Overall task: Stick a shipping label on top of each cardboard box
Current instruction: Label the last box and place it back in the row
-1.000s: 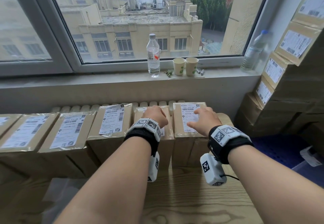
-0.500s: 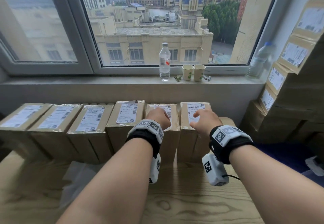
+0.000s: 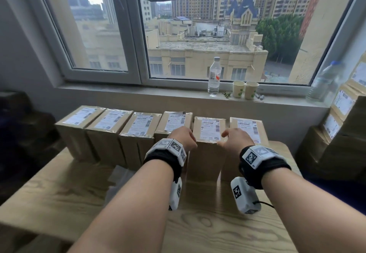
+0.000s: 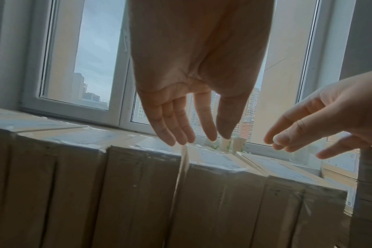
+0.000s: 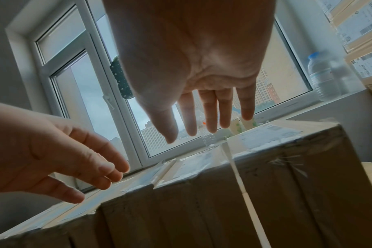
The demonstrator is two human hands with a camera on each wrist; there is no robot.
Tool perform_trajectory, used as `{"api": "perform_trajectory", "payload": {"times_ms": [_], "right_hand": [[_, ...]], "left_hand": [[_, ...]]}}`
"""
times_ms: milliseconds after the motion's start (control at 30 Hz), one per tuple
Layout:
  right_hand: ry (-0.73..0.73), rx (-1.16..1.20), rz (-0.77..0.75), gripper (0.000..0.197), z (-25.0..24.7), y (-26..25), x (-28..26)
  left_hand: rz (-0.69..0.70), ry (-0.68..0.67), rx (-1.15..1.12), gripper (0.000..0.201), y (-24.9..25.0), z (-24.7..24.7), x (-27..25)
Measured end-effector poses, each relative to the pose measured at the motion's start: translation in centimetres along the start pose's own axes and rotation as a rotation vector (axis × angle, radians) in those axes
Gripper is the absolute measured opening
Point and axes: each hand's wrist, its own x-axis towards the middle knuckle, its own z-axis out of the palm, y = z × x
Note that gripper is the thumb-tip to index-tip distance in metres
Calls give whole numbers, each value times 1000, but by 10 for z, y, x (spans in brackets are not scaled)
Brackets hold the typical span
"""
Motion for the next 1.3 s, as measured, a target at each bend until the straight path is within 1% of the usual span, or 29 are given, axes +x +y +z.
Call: {"api": "perform_trajectory", "payload": {"times_ms": [167,333,433,567,667,867,1000,1067,1167,1300], "right_hand": [[2,-11,-46,42,6,-41,2],[16,-24,-75,33,16,-91,4],[4,-24,-89,35,18,-119,8],[7,-50,-93,40,12,-148,12],[38,-78,-99,39,3,-165,13],[55,-115,-83,39,-22,-184,20],[64,-194,-80,40,-46,-191,26],[86,-227,-76,42,-61,-194,29],[125,-246,-76,41,-86,-200,32],[167,-269,-83,46,-121,-209,28]], "left_hand": [[1,28,36,18,-31,-26,-4],[-9,36,74,19,-66,-58,-2],[-4,38,100,21,-83,-83,1],[10,45,144,24,-97,-114,7],[34,68,183,26,-100,-132,14],[94,68,284,32,-89,-161,26],[107,64,360,35,-73,-179,30],[143,67,409,35,-61,-192,33],[173,75,461,29,-39,-215,30],[212,80,492,38,-11,-237,24]]}}
